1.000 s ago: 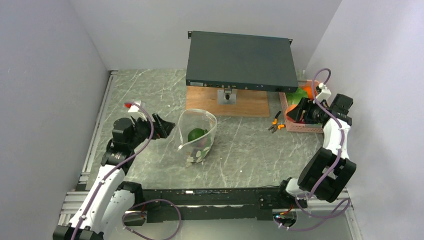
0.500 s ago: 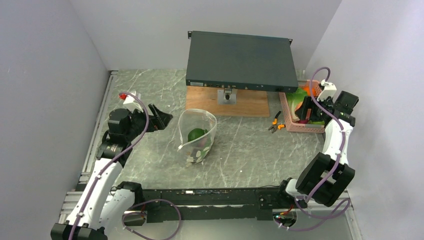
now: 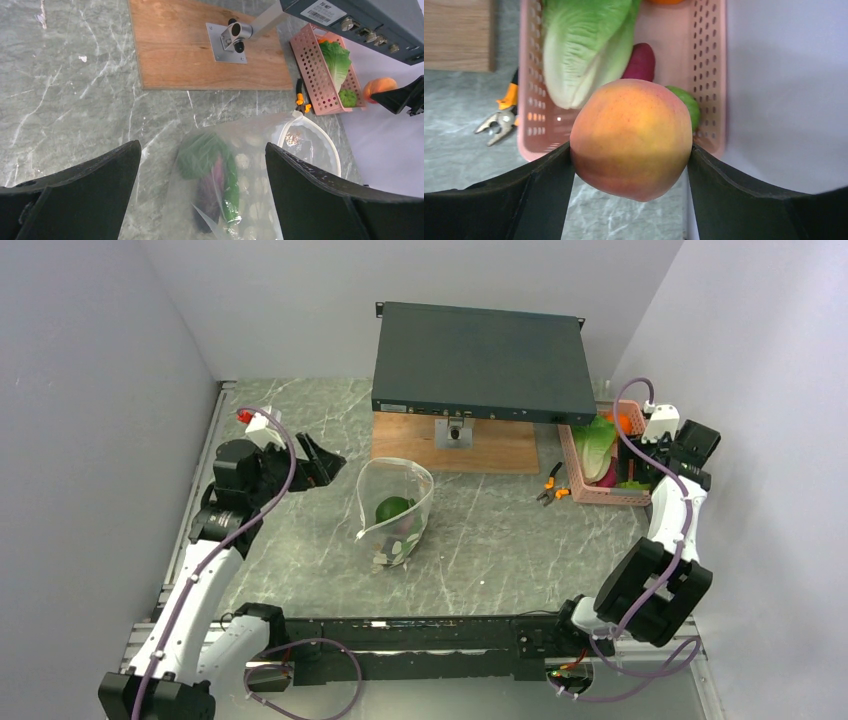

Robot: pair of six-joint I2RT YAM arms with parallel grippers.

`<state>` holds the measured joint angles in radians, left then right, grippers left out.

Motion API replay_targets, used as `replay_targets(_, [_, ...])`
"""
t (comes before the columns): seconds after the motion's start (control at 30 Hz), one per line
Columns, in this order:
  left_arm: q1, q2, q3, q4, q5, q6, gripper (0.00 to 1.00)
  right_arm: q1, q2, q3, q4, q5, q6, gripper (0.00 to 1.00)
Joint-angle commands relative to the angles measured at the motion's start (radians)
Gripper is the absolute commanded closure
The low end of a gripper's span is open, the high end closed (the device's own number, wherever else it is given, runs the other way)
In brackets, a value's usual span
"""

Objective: Open the zip-top bag and remove the fake food
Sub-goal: Place the fake fruit in the bin.

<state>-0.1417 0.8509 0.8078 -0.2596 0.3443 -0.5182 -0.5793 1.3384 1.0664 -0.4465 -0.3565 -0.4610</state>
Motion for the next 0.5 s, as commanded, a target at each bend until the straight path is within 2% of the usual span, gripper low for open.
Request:
replay_targets(0.0, [0.004, 0.025, 0.039, 0.018, 0.044, -0.018, 0.0, -0.005, 0.011, 0.031, 0.073, 0.124, -0.089, 0.78])
replay_targets(0.27, [0.004, 0.007, 0.025, 0.001, 0.019, 0.002, 0.0, 0.03, 0.115, 0.022, 0.218, 0.186, -0.15, 0.73])
replay_targets(0.37, [0.004, -0.014, 0.01, -0.001, 0.011, 0.008, 0.0, 0.041, 0.217, 0.086, 0.234, 0.208, -0.152, 0.64])
replay_targets(0.47, [0.004, -0.045, -0.013, -0.003, 0.003, 0.018, 0.0, 0.046, 0.315, 0.185, 0.19, 0.203, -0.157, 0.42])
